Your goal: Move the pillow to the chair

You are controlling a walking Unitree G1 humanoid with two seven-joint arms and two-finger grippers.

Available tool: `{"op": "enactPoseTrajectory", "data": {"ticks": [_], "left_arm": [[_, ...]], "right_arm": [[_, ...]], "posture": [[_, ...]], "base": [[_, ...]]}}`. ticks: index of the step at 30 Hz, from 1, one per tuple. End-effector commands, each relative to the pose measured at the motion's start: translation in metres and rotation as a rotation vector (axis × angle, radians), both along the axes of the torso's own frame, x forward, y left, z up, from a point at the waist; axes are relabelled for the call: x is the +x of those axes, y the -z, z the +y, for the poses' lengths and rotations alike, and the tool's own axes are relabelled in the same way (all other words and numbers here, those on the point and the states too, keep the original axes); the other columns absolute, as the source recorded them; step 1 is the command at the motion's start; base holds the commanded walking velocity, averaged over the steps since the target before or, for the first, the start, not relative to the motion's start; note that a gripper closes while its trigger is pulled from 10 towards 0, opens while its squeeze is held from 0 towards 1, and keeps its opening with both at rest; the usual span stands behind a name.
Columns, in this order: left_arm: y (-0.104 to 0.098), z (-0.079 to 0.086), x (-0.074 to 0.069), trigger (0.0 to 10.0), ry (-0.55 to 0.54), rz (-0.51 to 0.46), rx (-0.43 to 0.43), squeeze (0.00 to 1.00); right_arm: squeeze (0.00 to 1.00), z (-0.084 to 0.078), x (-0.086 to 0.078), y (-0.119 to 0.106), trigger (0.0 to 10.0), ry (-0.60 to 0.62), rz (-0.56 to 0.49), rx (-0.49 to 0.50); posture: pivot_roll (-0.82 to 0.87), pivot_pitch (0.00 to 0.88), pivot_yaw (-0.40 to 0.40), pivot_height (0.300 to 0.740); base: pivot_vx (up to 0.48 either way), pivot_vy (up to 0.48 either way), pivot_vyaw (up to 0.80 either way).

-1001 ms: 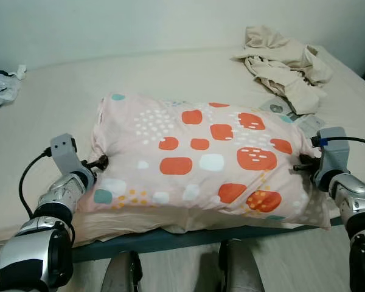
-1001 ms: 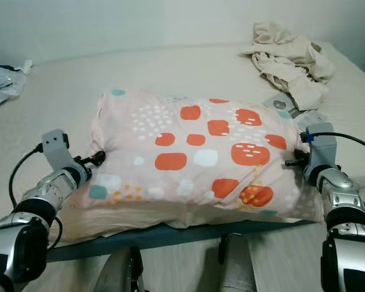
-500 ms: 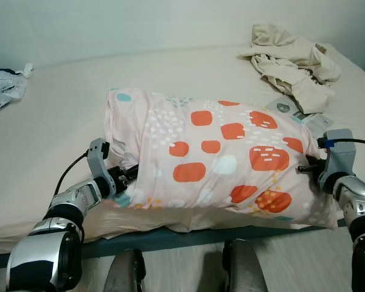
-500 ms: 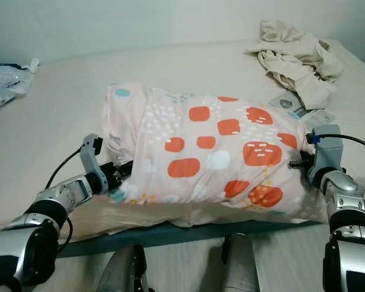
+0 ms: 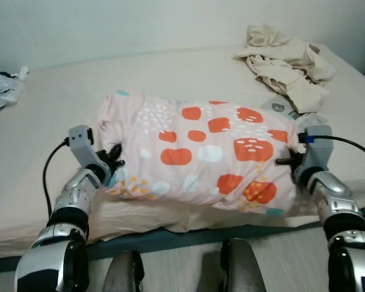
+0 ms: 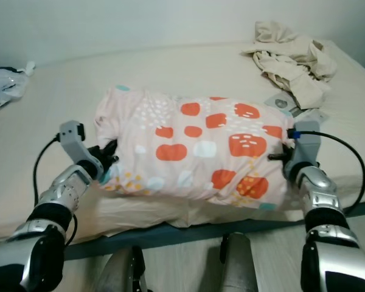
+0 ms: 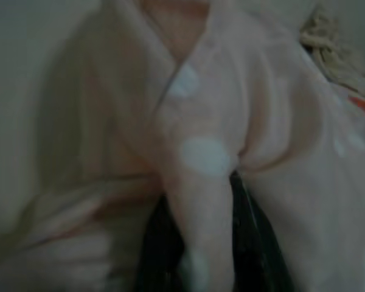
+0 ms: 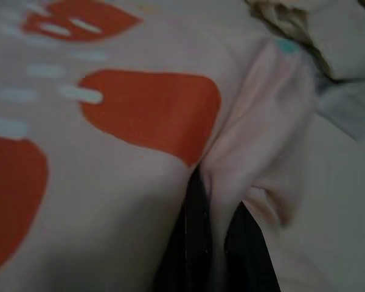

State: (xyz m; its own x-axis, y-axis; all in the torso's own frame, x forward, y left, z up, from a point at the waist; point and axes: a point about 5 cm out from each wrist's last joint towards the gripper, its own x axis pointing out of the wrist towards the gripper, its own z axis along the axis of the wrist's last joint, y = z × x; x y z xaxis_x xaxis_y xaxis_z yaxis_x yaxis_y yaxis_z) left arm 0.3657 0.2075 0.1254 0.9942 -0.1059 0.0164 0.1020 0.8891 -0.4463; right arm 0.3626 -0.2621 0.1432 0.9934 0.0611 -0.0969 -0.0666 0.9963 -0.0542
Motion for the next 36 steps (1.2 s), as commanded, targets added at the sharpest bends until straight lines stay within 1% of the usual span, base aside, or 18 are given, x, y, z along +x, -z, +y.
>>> {"op": "enactPoseTrajectory", "data": {"ticks": [1, 3, 7, 10, 12, 13, 14, 15, 16, 19, 20, 21, 22, 23, 26, 30, 33, 36], "left_arm": [[-0.003, -0.003, -0.003, 0.0, -0.010, -0.030, -0.026, 0.00], [-0.005, 0.001, -0.009, 0.0, -0.034, -0.052, -0.024, 0.00], [-0.010, -0.006, -0.021, 0.0, -0.024, -0.085, 0.102, 0.00], [-0.011, -0.005, -0.022, 0.0, -0.062, -0.078, 0.135, 0.00], [-0.013, -0.003, -0.021, 0.0, -0.105, -0.080, 0.113, 0.00], [-0.015, -0.001, -0.022, 0.0, -0.139, -0.072, 0.106, 0.00], [-0.015, 0.001, -0.021, 0.0, -0.160, -0.068, 0.097, 0.00], [-0.015, 0.001, -0.021, 0.0, -0.173, -0.067, 0.090, 0.00], [-0.007, 0.004, -0.020, 0.0, -0.222, 0.001, 0.106, 0.00], [-0.006, -0.004, -0.023, 0.0, -0.201, 0.016, 0.136, 0.00], [-0.005, -0.007, -0.024, 3.2, -0.190, 0.015, 0.145, 0.00], [-0.005, -0.007, -0.024, 3.2, -0.190, 0.015, 0.145, 0.00], [-0.004, -0.010, -0.025, 6.9, -0.189, 0.017, 0.154, 0.00], [-0.004, -0.013, -0.027, 10.0, -0.199, 0.015, 0.167, 0.00], [-0.008, -0.021, -0.029, 10.0, -0.234, 0.005, 0.192, 0.00], [-0.011, -0.022, -0.030, 10.0, -0.249, 0.008, 0.196, 0.00], [-0.035, -0.026, -0.035, 10.0, -0.244, -0.105, 0.183, 0.00], [-0.037, -0.027, -0.036, 10.0, -0.244, -0.114, 0.187, 0.00]], "right_arm": [[0.00, 0.029, 0.005, 0.000, 0.0, -0.086, -0.017, 0.040], [0.00, 0.050, 0.007, -0.005, 0.0, -0.118, -0.061, 0.097], [0.00, 0.089, 0.009, -0.008, 0.0, -0.192, -0.096, 0.167], [0.00, 0.097, 0.008, -0.007, 0.0, -0.186, -0.102, 0.176], [0.00, 0.099, 0.007, -0.007, 0.0, -0.175, -0.100, 0.196], [0.00, 0.100, 0.006, -0.008, 4.4, -0.165, -0.108, 0.186], [0.00, 0.100, 0.006, -0.007, 10.0, -0.156, -0.111, 0.179], [0.00, 0.100, 0.007, -0.006, 10.0, -0.149, -0.113, 0.175], [0.00, 0.096, 0.005, 0.000, 10.0, -0.099, -0.113, 0.171], [0.00, 0.095, 0.004, 0.002, 10.0, -0.085, -0.115, 0.178], [0.00, 0.095, 0.004, 0.002, 10.0, -0.084, -0.117, 0.177], [0.00, 0.095, 0.004, 0.002, 10.0, -0.084, -0.117, 0.177], [0.00, 0.096, 0.003, 0.000, 10.0, -0.080, -0.138, 0.160], [0.00, 0.096, 0.003, -0.003, 10.0, -0.074, -0.157, 0.129], [0.00, 0.096, 0.002, -0.022, 10.0, -0.032, -0.278, 0.117], [0.00, 0.097, 0.002, -0.026, 10.0, -0.034, -0.296, 0.153], [0.00, 0.112, 0.002, -0.041, 10.0, -0.072, -0.379, 0.179], [0.00, 0.115, 0.002, -0.042, 10.0, -0.075, -0.386, 0.182]], "posture": [[-0.11, 0.125, 0.038, 0.592], [-0.11, 0.109, 0.033, 0.592], [-0.10, 0.083, 0.005, 0.592], [-0.08, 0.081, -0.028, 0.592], [-0.06, 0.071, -0.032, 0.592], [-0.06, 0.063, -0.027, 0.592], [-0.06, 0.065, -0.027, 0.592], [-0.06, 0.065, -0.027, 0.592], [-0.05, 0.050, -0.042, 0.592], [-0.06, 0.061, -0.042, 0.592], [-0.06, 0.059, -0.041, 0.592], [-0.06, 0.059, -0.041, 0.592], [-0.06, 0.055, -0.039, 0.592], [-0.07, 0.065, -0.037, 0.592], [-0.06, 0.060, -0.059, 0.592], [-0.06, 0.059, -0.062, 0.592], [-0.06, 0.033, -0.069, 0.592], [-0.06, 0.033, -0.069, 0.592]], "base": [[0.000, 0.000, 0.00], [0.000, 0.000, 0.00], [0.000, 0.000, 0.00], [0.000, 0.000, 0.00], [0.000, 0.000, 0.00], [0.000, 0.000, 0.00], [0.000, 0.000, 0.00], [0.000, 0.000, 0.00], [0.000, 0.000, 0.00], [0.000, 0.000, 0.00], [0.000, 0.000, 0.00], [0.000, 0.000, 0.00], [0.000, 0.000, 0.00], [0.000, 0.000, 0.00], [0.000, 0.000, 0.00], [0.000, 0.000, 0.00], [0.000, 0.000, 0.00], [0.000, 0.000, 0.00]]}}
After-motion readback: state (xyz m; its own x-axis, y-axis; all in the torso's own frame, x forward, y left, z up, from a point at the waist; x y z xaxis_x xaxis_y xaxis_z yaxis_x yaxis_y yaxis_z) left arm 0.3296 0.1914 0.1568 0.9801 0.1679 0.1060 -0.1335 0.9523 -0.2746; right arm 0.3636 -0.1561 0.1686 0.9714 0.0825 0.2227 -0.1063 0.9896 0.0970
